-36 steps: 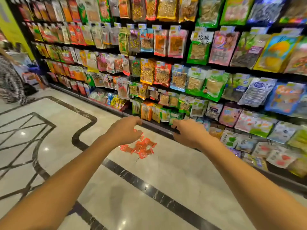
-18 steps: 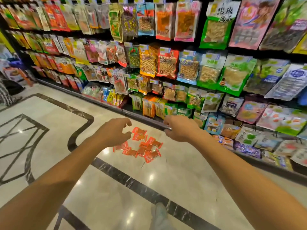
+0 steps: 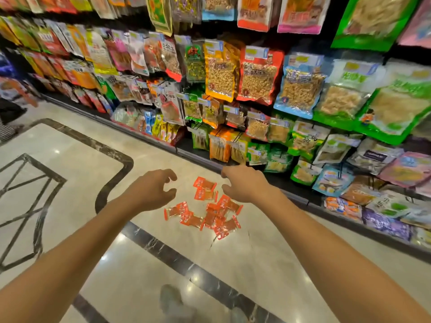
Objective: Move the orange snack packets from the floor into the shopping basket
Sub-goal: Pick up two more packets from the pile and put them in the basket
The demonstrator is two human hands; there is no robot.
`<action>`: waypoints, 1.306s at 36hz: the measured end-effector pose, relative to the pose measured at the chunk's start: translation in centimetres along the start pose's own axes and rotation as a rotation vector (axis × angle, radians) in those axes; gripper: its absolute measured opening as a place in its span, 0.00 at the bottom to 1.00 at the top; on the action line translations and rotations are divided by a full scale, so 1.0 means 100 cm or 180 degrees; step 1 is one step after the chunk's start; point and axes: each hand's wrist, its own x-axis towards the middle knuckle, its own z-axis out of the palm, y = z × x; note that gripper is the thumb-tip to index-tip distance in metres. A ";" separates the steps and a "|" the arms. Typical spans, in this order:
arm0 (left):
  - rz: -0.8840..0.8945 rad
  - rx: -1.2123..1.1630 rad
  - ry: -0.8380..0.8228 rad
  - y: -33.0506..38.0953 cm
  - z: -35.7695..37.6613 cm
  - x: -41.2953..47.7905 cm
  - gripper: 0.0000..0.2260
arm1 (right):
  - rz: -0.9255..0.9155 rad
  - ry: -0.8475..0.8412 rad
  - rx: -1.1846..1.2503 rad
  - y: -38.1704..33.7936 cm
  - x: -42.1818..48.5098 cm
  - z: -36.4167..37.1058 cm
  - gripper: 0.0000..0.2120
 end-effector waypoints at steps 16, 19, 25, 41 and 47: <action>0.0554 0.0270 -0.0964 -0.198 0.042 0.347 0.19 | 0.1345 -0.0353 0.0874 -0.033 0.299 0.118 0.20; 0.0611 0.0227 -0.1137 -0.240 0.080 0.407 0.19 | 0.1542 -0.0549 0.1084 -0.036 0.352 0.184 0.22; 0.0483 0.0014 -0.1523 -0.314 0.199 0.494 0.20 | 0.1800 -0.0904 0.1251 -0.036 0.435 0.318 0.20; -0.0008 0.0319 -0.1870 -0.475 0.633 0.627 0.28 | 0.1717 -0.1282 0.1109 0.025 0.608 0.752 0.24; 0.0029 0.0471 -0.1296 -0.498 0.743 0.635 0.42 | 0.1689 -0.1094 0.0217 0.025 0.623 0.842 0.42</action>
